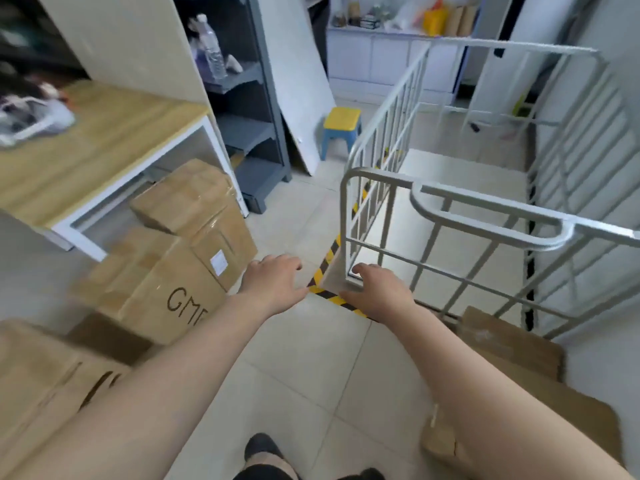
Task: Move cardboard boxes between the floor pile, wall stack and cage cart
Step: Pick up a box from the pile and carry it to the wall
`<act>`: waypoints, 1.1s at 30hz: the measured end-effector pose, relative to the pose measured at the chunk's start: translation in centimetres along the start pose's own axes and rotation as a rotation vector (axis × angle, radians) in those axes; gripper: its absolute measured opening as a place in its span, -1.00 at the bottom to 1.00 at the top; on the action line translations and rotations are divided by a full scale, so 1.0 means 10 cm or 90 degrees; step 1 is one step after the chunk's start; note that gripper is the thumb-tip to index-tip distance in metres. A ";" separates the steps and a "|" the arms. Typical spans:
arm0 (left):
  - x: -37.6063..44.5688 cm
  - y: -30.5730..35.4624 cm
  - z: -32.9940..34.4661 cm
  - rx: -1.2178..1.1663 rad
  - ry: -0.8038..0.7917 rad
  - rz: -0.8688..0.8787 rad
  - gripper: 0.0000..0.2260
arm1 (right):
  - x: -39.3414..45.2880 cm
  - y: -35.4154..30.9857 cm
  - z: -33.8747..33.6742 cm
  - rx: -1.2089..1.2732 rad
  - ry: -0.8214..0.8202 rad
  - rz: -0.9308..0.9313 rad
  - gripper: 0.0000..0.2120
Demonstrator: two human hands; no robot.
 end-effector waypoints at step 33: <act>-3.84 -4.56 0.85 -0.251 -0.004 -0.769 -0.59 | -0.39 -5.55 3.48 -0.259 -0.356 -0.632 -0.47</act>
Point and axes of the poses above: each hand's wrist, its own x-axis towards the middle knuckle, its own z-axis out of the palm, y = z × x, the point moved 4 cm from there along x, towards the middle knuckle, and after that the axes turned 2 degrees about x, right-handed, at the moved point
